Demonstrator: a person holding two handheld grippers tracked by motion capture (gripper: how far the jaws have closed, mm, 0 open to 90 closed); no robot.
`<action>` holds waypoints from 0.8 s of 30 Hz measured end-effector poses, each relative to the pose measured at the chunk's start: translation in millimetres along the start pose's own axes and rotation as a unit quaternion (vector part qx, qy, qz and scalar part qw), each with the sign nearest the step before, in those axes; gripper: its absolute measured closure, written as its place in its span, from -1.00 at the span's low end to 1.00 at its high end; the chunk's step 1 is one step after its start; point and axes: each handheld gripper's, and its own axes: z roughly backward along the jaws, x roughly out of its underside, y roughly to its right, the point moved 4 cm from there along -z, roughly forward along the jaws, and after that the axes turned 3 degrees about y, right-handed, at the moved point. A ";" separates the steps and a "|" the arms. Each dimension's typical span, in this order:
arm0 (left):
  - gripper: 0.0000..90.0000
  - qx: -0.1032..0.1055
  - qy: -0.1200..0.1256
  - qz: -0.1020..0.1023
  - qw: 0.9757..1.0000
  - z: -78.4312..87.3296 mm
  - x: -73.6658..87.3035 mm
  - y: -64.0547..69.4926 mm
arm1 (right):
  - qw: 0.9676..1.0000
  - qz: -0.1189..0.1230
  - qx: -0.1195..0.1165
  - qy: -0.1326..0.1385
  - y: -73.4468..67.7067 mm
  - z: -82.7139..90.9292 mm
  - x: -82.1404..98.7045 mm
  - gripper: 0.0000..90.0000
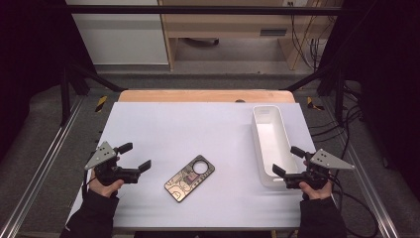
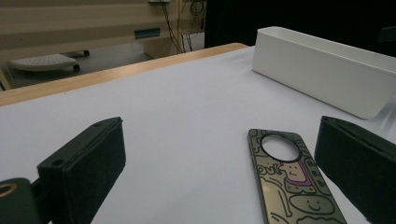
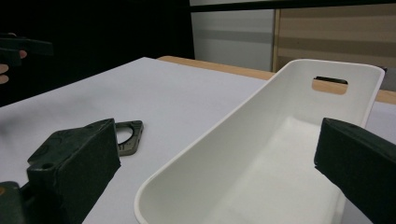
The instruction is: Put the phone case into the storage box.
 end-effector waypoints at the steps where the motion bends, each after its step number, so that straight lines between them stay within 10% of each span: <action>1: -0.97 0.000 0.000 0.000 1.000 0.0 0.0 0.0 | 1.000 0.000 0.000 0.000 0.0 0.0 0.0 -0.99; 24: -0.97 0.005 -0.019 -0.003 1.000 -10.6 -10.3 14.5 | 1.000 0.008 -0.001 -0.002 -2.6 -0.4 -2.0 -0.99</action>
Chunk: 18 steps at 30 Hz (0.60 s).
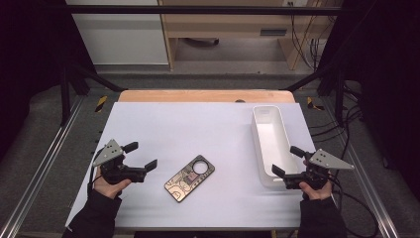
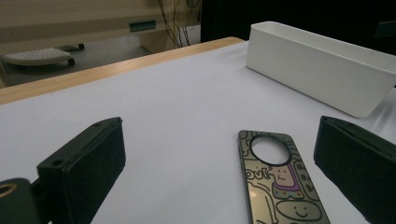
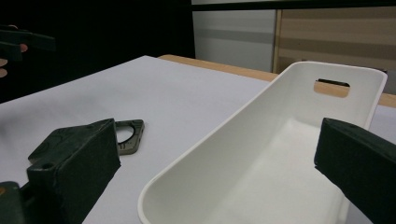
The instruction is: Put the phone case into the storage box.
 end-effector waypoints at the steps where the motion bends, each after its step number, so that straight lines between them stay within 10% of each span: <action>1: -0.97 0.000 0.000 0.000 1.000 0.0 0.0 0.0 | 1.000 0.000 0.000 0.000 0.0 0.0 0.0 -0.99; 18: -0.99 0.011 -0.019 -0.012 1.000 -8.9 -11.1 18.4 | 1.000 0.000 0.002 0.001 0.4 0.6 -0.1 -0.99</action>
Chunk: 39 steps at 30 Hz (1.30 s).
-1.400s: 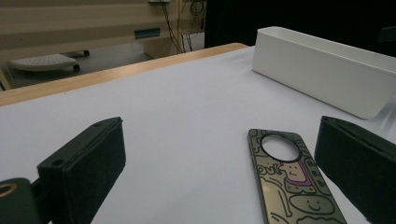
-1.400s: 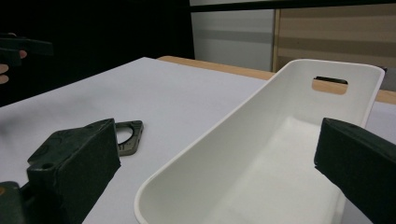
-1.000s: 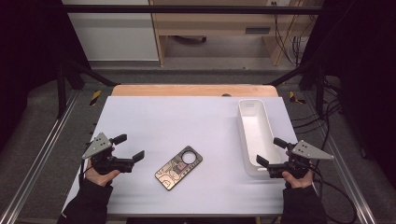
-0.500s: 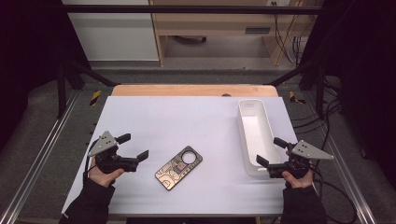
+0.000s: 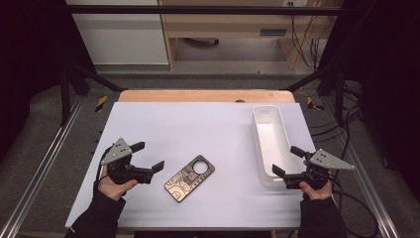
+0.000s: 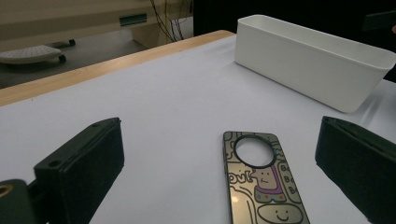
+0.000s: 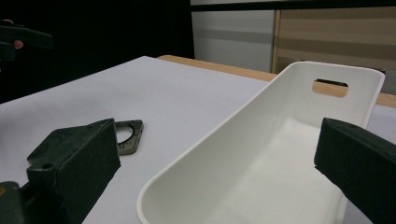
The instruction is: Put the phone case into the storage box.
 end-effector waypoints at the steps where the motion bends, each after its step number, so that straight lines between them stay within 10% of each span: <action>1: -0.99 0.001 -0.002 -0.001 1.000 -0.6 -0.5 0.9 | 1.000 0.000 0.000 0.000 0.1 0.1 0.0 -0.99; 39: -0.99 0.030 -0.091 -0.030 0.995 -61.3 -4.8 36.6 | 1.000 0.002 -0.004 -0.002 -0.7 -0.2 0.8 -0.99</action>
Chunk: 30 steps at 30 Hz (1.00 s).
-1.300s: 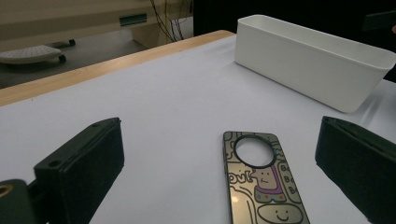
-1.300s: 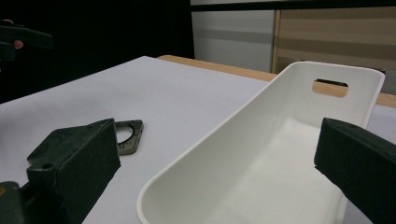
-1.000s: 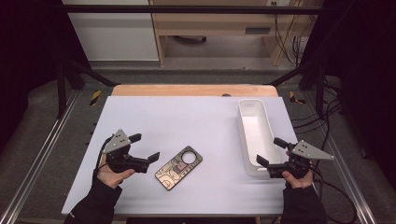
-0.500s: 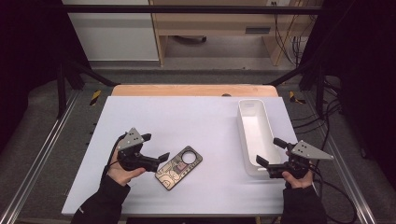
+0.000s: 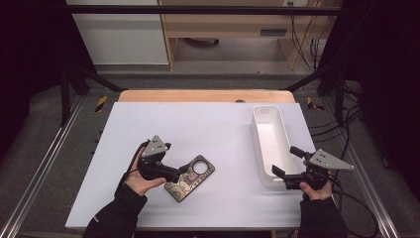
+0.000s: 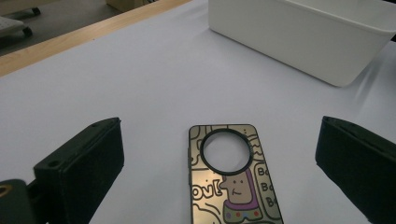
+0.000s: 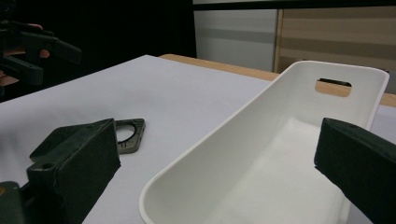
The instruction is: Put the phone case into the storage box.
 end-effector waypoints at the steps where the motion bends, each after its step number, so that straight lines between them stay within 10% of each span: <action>1: -0.99 0.000 -0.004 -0.001 1.000 -1.8 0.2 0.7 | 1.000 0.000 0.000 0.000 0.0 0.0 0.0 -0.99; 16: -0.98 0.008 -0.067 -0.003 0.998 -28.2 7.0 7.8 | 1.000 0.000 0.000 -0.001 0.1 0.0 0.3 -0.99; 30: -0.98 0.005 -0.136 -0.008 0.991 -53.4 20.3 14.8 | 1.000 0.001 -0.001 -0.002 0.0 0.0 0.5 -0.99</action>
